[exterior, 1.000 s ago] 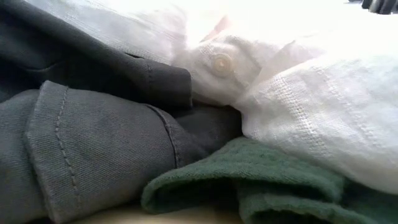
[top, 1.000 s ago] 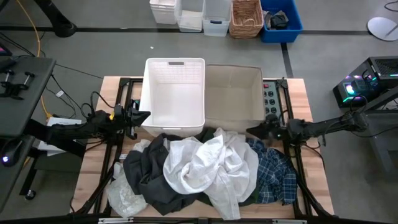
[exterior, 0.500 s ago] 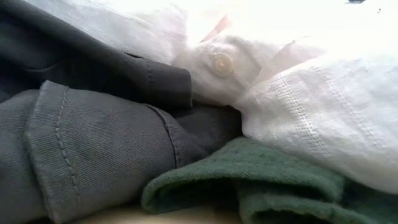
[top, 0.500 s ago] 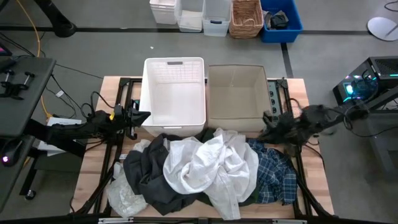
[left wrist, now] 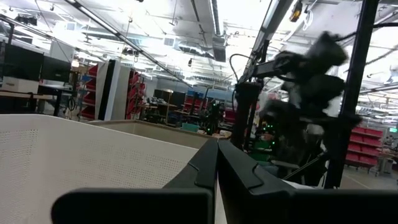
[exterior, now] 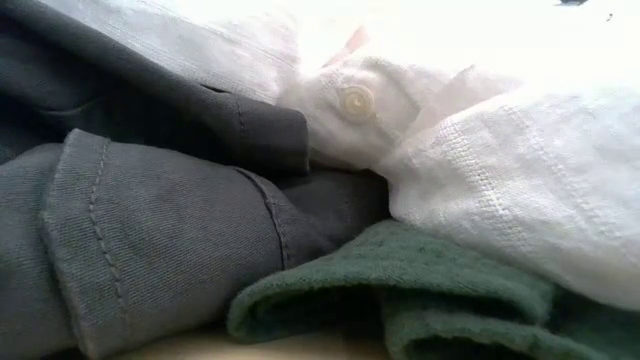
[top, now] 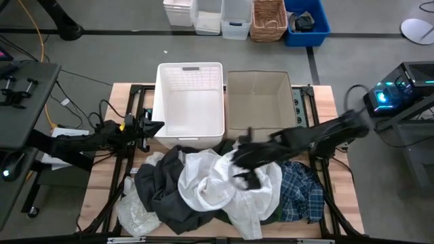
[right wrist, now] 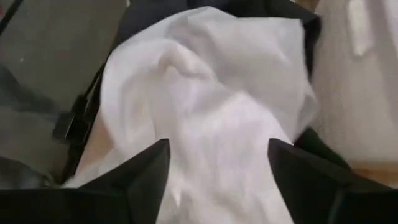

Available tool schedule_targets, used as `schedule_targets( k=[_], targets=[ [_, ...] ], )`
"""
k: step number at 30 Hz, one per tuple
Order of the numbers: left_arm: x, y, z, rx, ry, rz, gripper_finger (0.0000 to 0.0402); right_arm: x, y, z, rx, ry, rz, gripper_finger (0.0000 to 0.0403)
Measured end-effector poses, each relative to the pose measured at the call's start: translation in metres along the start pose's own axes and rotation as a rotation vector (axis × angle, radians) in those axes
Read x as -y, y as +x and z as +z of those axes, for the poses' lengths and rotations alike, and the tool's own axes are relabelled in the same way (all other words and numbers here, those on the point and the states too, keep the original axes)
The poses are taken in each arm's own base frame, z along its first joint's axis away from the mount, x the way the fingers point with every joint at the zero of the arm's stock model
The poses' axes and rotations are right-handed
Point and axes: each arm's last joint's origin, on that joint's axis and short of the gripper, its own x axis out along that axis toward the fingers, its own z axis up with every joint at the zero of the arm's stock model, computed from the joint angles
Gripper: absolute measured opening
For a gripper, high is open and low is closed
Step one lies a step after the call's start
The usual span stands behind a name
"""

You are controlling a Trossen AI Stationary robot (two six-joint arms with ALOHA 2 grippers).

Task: Sort clothes
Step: Put the white shirt into the laundry organizer

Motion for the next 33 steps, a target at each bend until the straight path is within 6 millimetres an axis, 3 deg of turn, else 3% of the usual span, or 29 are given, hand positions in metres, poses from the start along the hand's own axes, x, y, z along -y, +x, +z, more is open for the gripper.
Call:
schedule_targets(
  k=[8,14,16,19,21,23,28,33],
  targets=[
    [0.000,0.000,0.000,0.000,0.000,0.000,0.0000,-0.009,0.065,0.018,-0.326,-0.012,-0.020,0.0291],
    [0.000,0.000,0.000,0.000,0.000,0.000,0.0000,-0.014,0.122,-0.008,-0.528,0.010,-0.088,0.0281],
    [0.000,0.000,0.000,0.000,0.000,0.000,0.0000,-0.016,0.136,-0.018,-0.592,-0.009,-0.134,0.0241],
    [0.000,0.000,0.000,0.000,0.000,0.000,0.0000,-0.019,0.136,-0.020,-0.608,-0.009,-0.123,0.0109],
    [0.000,0.000,0.000,0.000,0.000,0.000,0.0000,-0.020,0.119,-0.011,-0.588,0.033,-0.066,0.0032],
    [0.000,0.000,0.000,0.000,0.000,0.001,0.0000,-0.021,0.086,0.008,-0.514,0.080,-0.047,0.0024],
    [0.000,0.000,0.000,0.000,0.000,0.001,0.0000,-0.009,-0.051,0.059,-0.152,0.164,-0.025,0.0012],
    [0.000,0.000,0.000,0.000,0.000,0.003,0.0000,0.018,-0.169,0.045,0.353,0.312,-0.217,0.0012]
  ],
)
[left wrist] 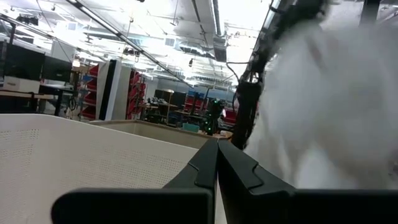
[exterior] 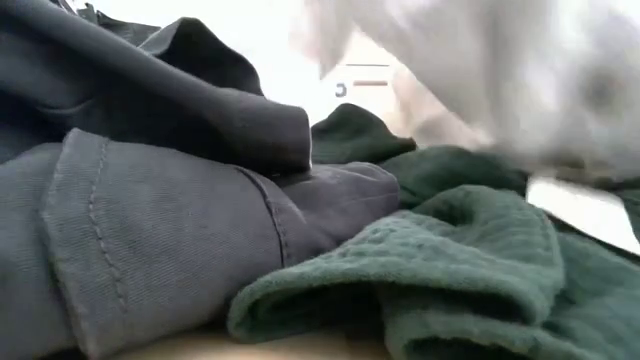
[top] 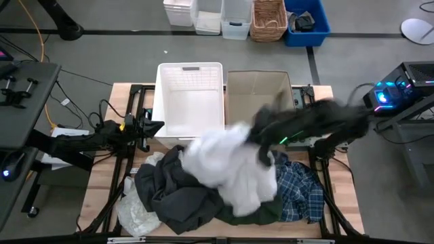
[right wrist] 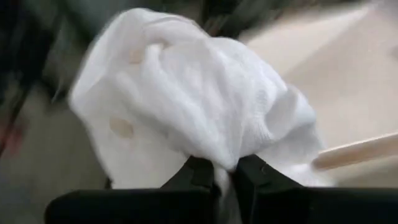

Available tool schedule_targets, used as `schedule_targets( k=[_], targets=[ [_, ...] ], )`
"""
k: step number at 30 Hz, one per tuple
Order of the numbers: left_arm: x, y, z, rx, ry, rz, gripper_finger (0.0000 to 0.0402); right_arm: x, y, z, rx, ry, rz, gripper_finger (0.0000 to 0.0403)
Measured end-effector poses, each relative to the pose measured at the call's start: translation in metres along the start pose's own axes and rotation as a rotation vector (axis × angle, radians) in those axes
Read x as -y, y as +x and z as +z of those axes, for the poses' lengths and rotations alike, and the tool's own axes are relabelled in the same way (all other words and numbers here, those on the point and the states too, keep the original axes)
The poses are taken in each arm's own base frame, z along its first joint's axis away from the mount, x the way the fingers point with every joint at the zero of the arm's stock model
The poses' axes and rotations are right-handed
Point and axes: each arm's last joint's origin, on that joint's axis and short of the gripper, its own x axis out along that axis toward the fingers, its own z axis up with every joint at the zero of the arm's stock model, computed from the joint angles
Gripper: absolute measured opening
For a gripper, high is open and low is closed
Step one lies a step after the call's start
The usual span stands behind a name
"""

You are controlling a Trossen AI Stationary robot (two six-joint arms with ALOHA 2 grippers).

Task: Sort clothes
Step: Put the white shirt into the laundry organizer

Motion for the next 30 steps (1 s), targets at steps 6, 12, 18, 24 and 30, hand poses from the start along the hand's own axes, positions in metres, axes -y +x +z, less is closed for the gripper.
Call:
schedule_targets(
  k=[6,12,18,24,30],
  targets=[
    [0.000,0.000,0.000,0.001,0.000,0.000,0.0000,0.047,-0.086,0.030,0.508,-0.019,-0.378,0.0012],
    [0.000,0.000,0.000,0.001,-0.001,0.000,0.0000,0.076,-0.104,0.052,0.670,-0.091,-0.615,0.0012],
    [0.000,0.000,0.000,0.001,-0.001,0.000,0.0000,0.093,-0.078,0.036,0.446,-0.078,-0.600,0.0012],
    [0.000,0.000,0.000,0.001,-0.001,-0.001,0.0000,0.095,-0.032,0.003,0.085,-0.023,-0.598,0.0012],
    [0.000,0.000,0.000,0.001,-0.001,-0.001,0.0000,0.094,0.023,-0.028,0.000,0.004,-0.568,0.0012]
  ],
)
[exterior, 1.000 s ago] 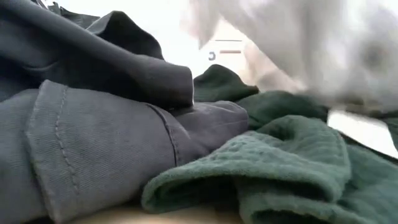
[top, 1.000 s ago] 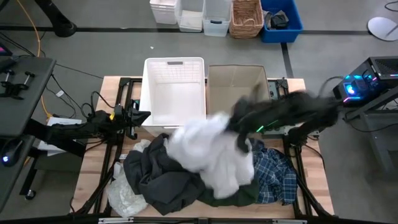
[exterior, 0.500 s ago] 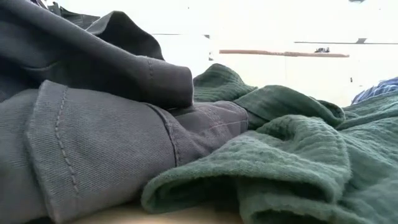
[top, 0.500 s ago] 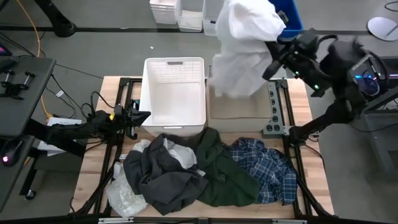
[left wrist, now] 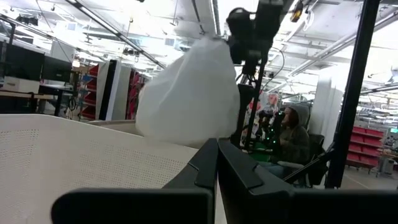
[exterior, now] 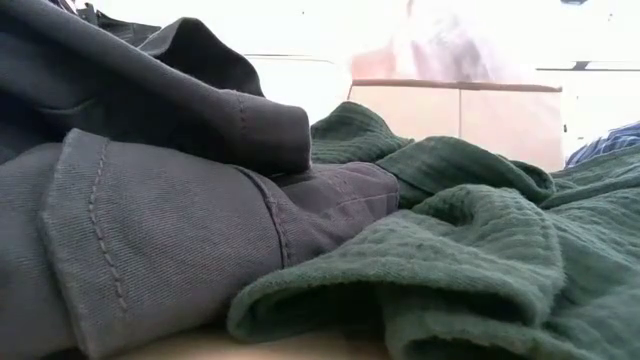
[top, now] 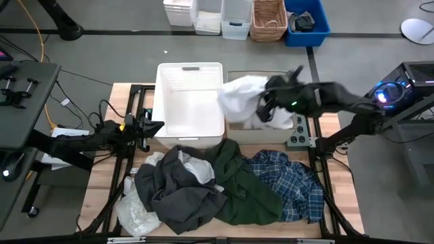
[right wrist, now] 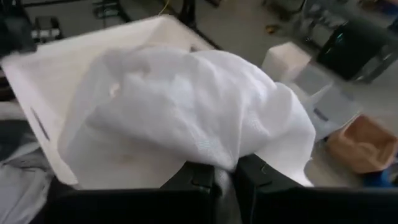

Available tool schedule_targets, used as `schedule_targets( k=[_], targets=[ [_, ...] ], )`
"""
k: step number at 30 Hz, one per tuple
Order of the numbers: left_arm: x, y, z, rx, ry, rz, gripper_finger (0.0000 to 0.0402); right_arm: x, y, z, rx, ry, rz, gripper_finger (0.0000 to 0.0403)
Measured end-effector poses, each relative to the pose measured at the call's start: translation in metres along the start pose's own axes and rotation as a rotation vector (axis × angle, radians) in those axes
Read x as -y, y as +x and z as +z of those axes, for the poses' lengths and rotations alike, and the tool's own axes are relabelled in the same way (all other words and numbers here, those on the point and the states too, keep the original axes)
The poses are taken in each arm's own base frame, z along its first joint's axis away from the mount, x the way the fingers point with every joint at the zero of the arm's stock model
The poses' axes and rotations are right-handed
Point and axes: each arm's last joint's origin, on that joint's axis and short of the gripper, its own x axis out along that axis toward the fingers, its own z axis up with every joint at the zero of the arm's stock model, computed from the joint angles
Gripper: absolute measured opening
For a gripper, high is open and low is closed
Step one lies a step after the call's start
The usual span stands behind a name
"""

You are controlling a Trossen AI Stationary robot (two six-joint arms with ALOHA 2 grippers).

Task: Sort clothes
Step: Put the white shirt into the laundry organizer

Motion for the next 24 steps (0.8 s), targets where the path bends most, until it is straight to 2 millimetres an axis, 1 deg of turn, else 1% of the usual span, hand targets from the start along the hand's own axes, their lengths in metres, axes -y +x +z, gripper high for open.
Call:
schedule_targets(
  k=[2,4,9,12,14,16,19,21,24],
  targets=[
    [0.000,0.000,0.000,0.000,0.000,0.000,0.0000,-0.005,0.015,-0.013,-0.015,0.026,0.001,0.0012],
    [0.000,0.000,0.000,0.000,0.000,0.000,0.0000,-0.002,0.024,-0.026,-0.021,0.087,-0.022,0.0012],
    [0.000,0.000,0.000,0.000,0.000,0.000,0.0000,0.024,0.028,-0.056,-0.009,0.294,-0.183,0.0012],
    [0.000,0.000,0.000,0.000,0.000,0.000,0.0000,0.036,0.031,-0.075,-0.060,0.356,-0.239,0.0012],
    [0.000,0.000,0.000,0.000,0.000,0.000,0.0000,0.039,0.037,-0.085,-0.114,0.385,-0.235,0.0017],
    [0.000,0.000,0.000,0.000,0.000,0.000,0.0000,0.039,0.044,-0.096,-0.183,0.385,-0.231,0.0038],
    [0.000,0.000,0.000,0.000,0.000,0.000,0.0000,0.038,0.054,-0.107,-0.252,0.383,-0.205,0.0093],
    [0.000,0.000,0.000,0.000,0.000,0.000,0.0000,0.036,0.057,-0.108,-0.253,0.403,-0.179,0.0135],
    [0.000,0.000,0.000,0.000,0.000,0.000,0.0000,0.034,0.057,-0.103,-0.230,0.418,-0.138,0.0194]
  ],
)
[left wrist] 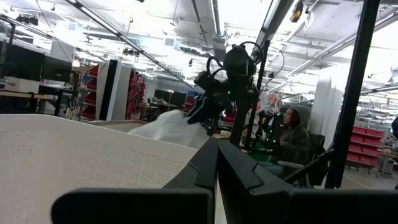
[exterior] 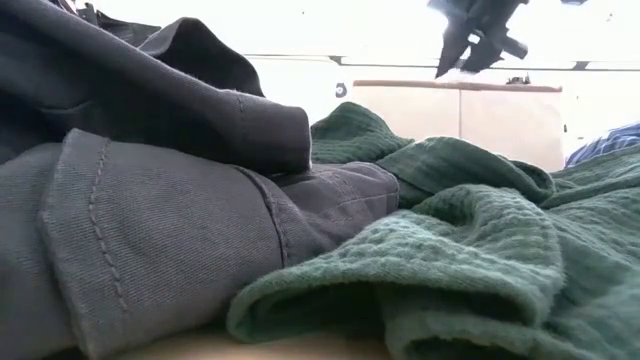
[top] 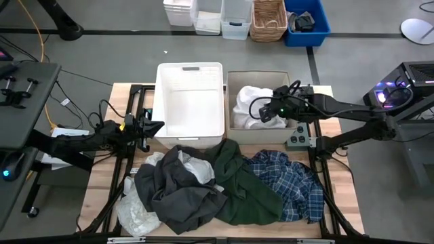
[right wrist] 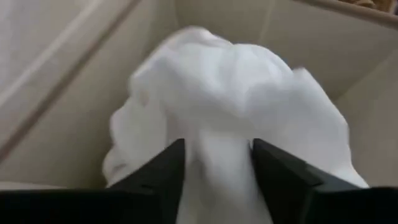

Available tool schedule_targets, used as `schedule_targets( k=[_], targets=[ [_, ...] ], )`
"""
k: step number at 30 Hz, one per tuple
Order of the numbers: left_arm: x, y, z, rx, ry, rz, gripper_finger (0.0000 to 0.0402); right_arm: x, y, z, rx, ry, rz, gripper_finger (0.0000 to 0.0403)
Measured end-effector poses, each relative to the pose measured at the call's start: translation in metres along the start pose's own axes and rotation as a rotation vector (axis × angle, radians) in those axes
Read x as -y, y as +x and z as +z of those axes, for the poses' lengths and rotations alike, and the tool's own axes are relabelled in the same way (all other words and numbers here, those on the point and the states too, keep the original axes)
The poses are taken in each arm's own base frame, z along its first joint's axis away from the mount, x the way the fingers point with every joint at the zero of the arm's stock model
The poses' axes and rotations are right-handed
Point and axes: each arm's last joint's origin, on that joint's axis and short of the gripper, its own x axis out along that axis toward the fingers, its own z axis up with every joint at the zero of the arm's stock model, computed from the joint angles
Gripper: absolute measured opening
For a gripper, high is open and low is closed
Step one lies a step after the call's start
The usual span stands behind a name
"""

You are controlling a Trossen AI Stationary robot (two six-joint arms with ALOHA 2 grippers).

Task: Sort clothes
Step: Put the white shirt into the laundry organizer, then put the green shirt into the white bin

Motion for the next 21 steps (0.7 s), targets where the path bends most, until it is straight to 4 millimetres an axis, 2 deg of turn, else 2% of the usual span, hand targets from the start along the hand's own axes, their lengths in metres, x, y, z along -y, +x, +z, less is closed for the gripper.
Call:
schedule_targets(
  k=[5,8,11,13,16,21],
  targets=[
    [0.000,0.000,0.000,0.000,0.000,0.000,0.0000,-0.007,-0.025,0.024,0.032,-0.073,0.161,0.0262],
    [0.000,0.000,0.000,0.000,0.000,0.000,0.0000,-0.012,-0.045,0.036,0.037,-0.106,0.301,0.0272],
    [0.000,0.000,0.000,0.000,0.000,0.000,0.0000,-0.025,-0.059,0.035,-0.019,-0.071,0.511,0.0274],
    [0.000,0.000,0.000,0.000,0.000,0.000,0.0000,-0.043,-0.063,0.023,-0.088,-0.061,0.644,0.0274],
    [0.000,0.000,0.000,0.000,0.000,0.000,0.0000,-0.083,-0.065,-0.011,-0.195,-0.176,0.734,0.0274],
    [0.000,0.000,0.000,0.000,0.000,0.000,0.0000,-0.144,-0.050,-0.078,-0.237,-0.461,0.680,0.0275]
  ],
)
